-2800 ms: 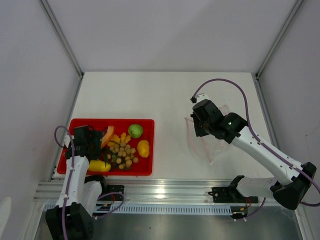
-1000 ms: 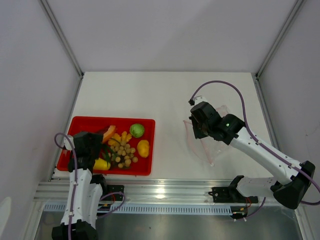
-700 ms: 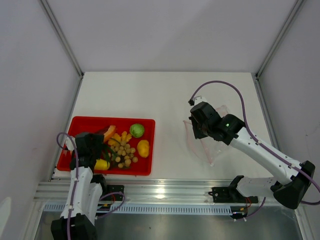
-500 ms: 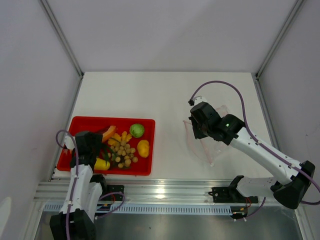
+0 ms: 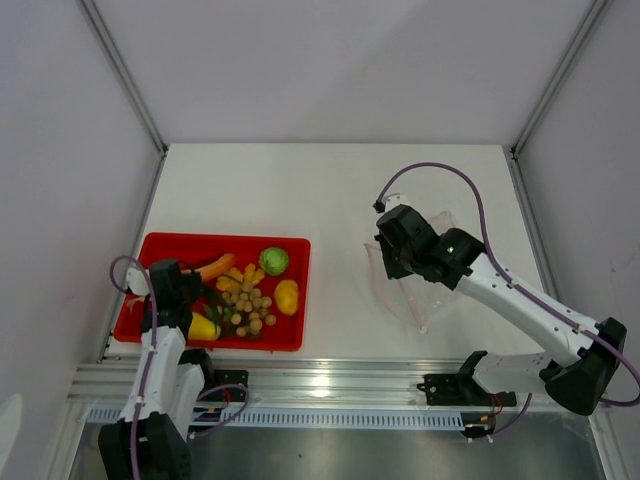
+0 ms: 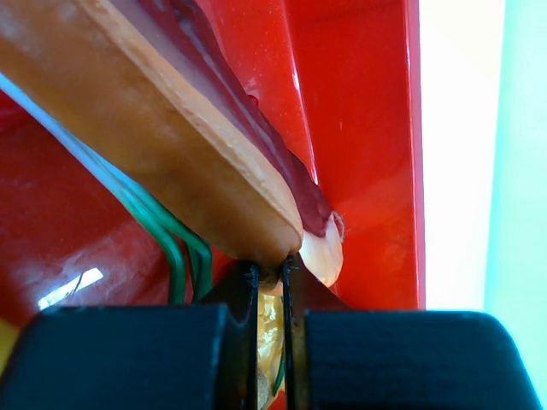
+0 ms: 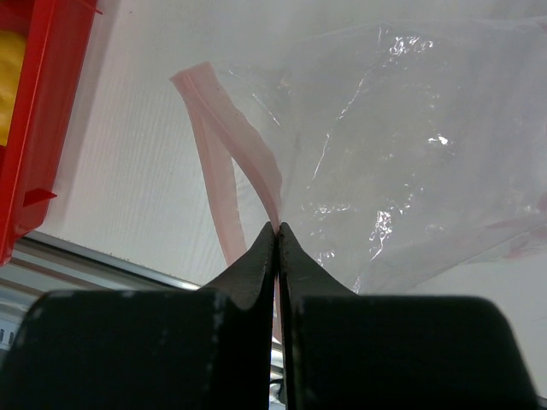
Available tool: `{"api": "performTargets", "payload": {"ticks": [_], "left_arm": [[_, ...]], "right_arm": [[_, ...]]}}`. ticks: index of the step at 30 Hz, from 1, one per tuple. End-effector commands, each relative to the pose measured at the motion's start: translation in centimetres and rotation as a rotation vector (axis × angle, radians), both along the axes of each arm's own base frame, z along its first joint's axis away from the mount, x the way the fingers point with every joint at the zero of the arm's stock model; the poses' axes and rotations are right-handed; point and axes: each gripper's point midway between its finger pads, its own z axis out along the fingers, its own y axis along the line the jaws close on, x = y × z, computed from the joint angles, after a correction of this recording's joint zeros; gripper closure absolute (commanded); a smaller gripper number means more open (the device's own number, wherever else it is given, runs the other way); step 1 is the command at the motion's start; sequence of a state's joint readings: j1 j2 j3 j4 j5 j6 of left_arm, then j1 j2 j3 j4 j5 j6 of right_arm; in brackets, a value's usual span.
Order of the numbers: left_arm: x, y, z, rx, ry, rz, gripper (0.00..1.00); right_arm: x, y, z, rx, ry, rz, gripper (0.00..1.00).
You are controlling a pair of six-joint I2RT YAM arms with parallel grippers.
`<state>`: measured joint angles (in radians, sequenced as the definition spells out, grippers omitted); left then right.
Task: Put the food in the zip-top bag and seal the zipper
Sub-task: Pick up the fake food from the bin.
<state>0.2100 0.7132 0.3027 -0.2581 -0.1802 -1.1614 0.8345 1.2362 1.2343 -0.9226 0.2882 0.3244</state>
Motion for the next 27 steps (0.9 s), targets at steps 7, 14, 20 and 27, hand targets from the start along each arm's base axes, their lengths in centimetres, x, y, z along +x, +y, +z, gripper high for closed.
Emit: {"api": "performTargets", "payload": {"ticks": [7, 14, 20, 27], "left_arm": [[-1.5, -0.5, 4.9, 0.031, -0.071, -0.037, 0.99], [-2.3, -1.7, 11.0, 0.086, -0.157, -0.128, 0.99], [-3.0, -3.8, 16.7, 0.147, -0.281, -0.276, 0.99], [-2.6, -8.4, 21.3, 0.163, -0.437, -0.542, 0.99]], "right_arm": [[0.4, 0.4, 1.6, 0.018, -0.022, -0.023, 1.00], [0.5, 1.0, 2.4, 0.060, -0.012, -0.045, 1.00], [1.1, 2.3, 3.0, 0.090, 0.018, -0.041, 1.00], [2.6, 2.4, 4.1, 0.172, 0.050, -0.076, 1.00]]}}
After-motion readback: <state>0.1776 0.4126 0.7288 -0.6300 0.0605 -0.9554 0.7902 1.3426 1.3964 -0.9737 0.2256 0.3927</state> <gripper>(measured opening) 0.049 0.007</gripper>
